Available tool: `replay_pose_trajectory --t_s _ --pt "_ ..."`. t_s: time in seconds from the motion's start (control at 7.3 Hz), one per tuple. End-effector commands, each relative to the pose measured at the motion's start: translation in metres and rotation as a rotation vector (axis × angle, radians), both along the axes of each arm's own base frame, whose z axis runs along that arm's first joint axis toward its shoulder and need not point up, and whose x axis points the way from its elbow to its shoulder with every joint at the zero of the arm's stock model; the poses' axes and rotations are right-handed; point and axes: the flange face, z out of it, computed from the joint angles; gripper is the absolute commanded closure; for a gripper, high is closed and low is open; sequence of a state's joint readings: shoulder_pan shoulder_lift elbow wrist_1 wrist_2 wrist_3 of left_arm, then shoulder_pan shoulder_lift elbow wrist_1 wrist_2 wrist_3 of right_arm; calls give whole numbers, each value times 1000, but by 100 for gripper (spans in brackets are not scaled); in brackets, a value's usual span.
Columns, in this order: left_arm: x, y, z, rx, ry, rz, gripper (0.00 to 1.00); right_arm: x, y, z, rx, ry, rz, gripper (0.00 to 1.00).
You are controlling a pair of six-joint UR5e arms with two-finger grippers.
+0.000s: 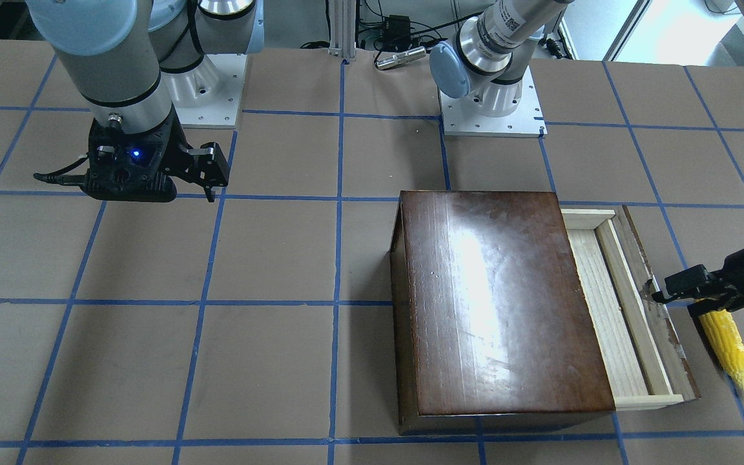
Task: Open drawer and put corn inside
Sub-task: 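Release the handle and move the left gripper above the yellow corn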
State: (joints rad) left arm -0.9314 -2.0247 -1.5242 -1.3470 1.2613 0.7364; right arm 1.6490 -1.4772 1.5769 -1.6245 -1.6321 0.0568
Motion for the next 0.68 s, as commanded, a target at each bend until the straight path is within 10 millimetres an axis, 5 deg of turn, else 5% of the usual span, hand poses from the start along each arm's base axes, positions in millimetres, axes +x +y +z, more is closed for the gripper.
replay_pose_trajectory --t_s 0.0,0.27,0.55 --pt "-1 2 23 -17 -23 6 0 0 0 0 -2 0 0 0" --pt "24 -3 69 -33 -127 41 0 0 0 0 0 0 0 0" --pt "42 -12 58 -18 -161 92 0 0 0 0 0 0 0 0"
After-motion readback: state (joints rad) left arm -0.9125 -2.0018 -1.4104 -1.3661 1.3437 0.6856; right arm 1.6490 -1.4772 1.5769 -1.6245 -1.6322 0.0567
